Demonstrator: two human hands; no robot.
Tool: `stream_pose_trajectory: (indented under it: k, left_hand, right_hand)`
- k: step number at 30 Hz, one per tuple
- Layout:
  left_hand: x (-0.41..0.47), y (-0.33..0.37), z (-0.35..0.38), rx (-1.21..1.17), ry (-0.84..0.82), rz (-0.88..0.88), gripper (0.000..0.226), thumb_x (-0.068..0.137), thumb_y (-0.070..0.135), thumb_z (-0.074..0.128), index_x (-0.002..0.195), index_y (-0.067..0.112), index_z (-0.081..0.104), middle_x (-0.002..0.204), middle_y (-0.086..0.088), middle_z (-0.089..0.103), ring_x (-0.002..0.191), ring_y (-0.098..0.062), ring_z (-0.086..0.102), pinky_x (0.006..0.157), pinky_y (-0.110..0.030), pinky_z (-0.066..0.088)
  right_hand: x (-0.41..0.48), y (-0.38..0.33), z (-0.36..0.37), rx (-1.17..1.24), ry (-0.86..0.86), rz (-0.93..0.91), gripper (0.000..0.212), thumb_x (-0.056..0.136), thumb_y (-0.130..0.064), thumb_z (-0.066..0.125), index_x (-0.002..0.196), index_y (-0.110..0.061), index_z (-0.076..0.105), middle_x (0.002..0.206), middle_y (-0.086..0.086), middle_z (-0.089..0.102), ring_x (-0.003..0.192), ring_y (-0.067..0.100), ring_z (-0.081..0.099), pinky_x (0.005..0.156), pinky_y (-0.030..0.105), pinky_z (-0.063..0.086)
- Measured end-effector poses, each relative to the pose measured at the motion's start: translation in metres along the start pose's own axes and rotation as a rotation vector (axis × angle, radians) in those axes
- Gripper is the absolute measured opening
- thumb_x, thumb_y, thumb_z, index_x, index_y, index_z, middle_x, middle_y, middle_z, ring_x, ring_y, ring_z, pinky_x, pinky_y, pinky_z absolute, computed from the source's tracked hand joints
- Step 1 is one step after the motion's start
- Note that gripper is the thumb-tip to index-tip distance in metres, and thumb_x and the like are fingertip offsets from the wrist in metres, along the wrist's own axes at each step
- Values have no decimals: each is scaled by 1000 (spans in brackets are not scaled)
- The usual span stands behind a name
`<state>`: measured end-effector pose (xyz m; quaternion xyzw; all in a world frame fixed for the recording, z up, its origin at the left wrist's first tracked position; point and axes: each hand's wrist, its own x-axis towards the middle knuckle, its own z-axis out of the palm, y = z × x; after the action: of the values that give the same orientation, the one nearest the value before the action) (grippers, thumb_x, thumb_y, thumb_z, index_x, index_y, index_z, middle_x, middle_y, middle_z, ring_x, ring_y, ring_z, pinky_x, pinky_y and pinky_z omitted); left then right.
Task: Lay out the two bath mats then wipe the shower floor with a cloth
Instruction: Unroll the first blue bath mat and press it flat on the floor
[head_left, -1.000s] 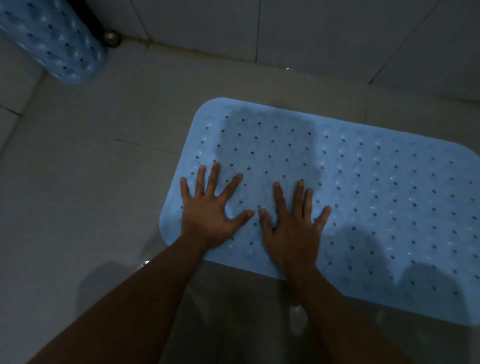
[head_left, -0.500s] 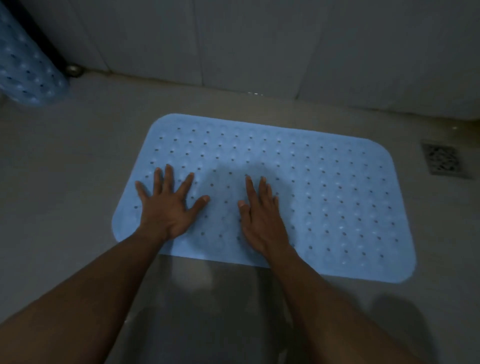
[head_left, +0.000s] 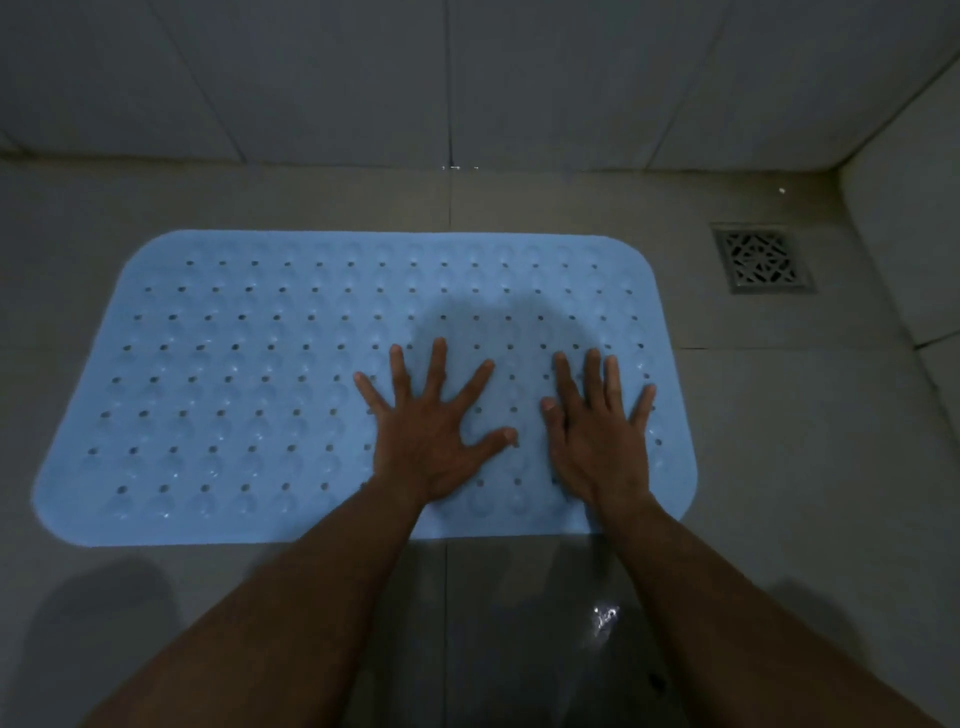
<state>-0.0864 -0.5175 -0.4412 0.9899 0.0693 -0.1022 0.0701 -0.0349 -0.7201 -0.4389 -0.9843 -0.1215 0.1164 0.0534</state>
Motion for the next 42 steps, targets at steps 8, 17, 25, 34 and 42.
stream_pose_trajectory:
  k: [8, 17, 25, 34, 42]
  left_hand:
    - [2, 2, -4, -10, 19, -28, 88, 75, 97, 19, 151, 60, -5, 168, 3, -12, 151, -41, -17, 110, -75, -9]
    - [2, 4, -4, 14, 45, -40, 78, 83, 91, 19, 153, 57, 6, 169, 1, -1, 153, -40, -6, 112, -74, -3]
    - [2, 5, -10, 16, -67, -65, 78, 79, 92, 7, 146, 62, -17, 165, 6, -25, 148, -39, -26, 110, -72, -13]
    - [-6, -3, -31, -85, -127, -78, 80, 84, 84, 3, 149, 49, -26, 164, 2, -26, 149, -35, -26, 110, -73, -16]
    - [-29, -73, -86, -24, 14, -126, 65, 98, 66, 9, 152, 46, -21, 166, -3, -22, 151, -33, -23, 111, -73, -12]
  right_hand:
    - [2, 0, 1, 0, -38, -3, 58, 102, -57, 6, 152, -46, -21, 166, 4, -16, 152, 24, -19, 117, 65, -11]
    - [1, 1, 0, 37, -29, -10, 57, 102, -59, 8, 152, -49, -18, 165, 3, -18, 152, 23, -18, 117, 63, -12]
    - [-1, 1, -1, 39, -20, -22, 56, 103, -56, 9, 152, -49, -17, 166, 4, -15, 152, 22, -18, 117, 63, -13]
    - [-9, -3, -15, 53, -101, -63, 64, 97, -66, 3, 153, -44, -20, 164, 5, -25, 150, 26, -25, 116, 63, -14]
    - [-3, -88, -84, 141, -82, -197, 61, 103, -58, 15, 157, -40, -6, 167, 6, -13, 153, 26, -14, 118, 60, -10]
